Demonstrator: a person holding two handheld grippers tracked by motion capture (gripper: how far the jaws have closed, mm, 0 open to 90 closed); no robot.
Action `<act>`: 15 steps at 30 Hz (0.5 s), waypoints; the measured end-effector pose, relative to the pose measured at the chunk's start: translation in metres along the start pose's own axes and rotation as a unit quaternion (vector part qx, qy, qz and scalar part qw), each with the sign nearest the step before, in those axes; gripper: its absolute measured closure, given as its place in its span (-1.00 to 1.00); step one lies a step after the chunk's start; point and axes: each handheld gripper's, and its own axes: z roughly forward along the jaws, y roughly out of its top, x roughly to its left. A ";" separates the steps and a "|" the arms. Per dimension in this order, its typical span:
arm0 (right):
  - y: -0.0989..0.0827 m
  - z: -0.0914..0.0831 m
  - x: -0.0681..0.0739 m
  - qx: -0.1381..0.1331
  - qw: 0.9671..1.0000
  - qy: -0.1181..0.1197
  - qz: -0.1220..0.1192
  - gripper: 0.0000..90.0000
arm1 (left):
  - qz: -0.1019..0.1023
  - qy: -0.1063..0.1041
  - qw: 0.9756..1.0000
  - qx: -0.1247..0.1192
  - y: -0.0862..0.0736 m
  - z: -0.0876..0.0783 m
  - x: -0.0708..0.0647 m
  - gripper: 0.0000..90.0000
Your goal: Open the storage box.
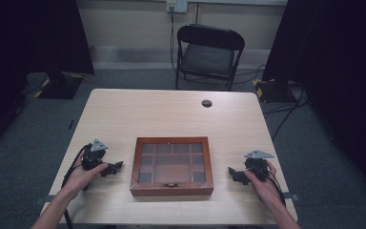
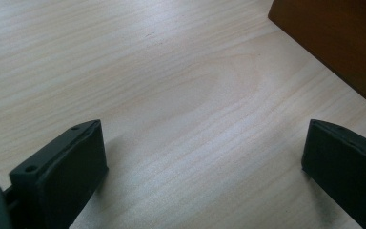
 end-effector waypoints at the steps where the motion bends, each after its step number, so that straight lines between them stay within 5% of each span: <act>1: 0.000 0.000 0.000 0.000 1.000 0.000 0.001 -0.89 | 0.000 0.000 1.000 0.000 0.000 0.000 0.000 -0.99; 6: 0.002 -0.001 0.000 0.008 1.000 0.001 -0.003 -0.83 | 0.000 0.000 1.000 0.000 0.000 0.000 0.000 -0.99; 8: 0.006 -0.003 -0.002 0.011 1.000 -0.006 0.006 -0.53 | 0.000 0.000 1.000 0.000 0.000 0.000 0.000 -0.99; 9: 0.009 -0.004 -0.002 0.009 1.000 -0.011 0.011 -0.53 | 0.000 0.000 1.000 0.000 0.000 0.000 0.000 -0.99; 15: 0.023 -0.017 0.004 -0.014 1.000 0.020 0.008 -0.48 | 0.002 0.001 1.000 0.000 0.000 0.000 0.000 -0.99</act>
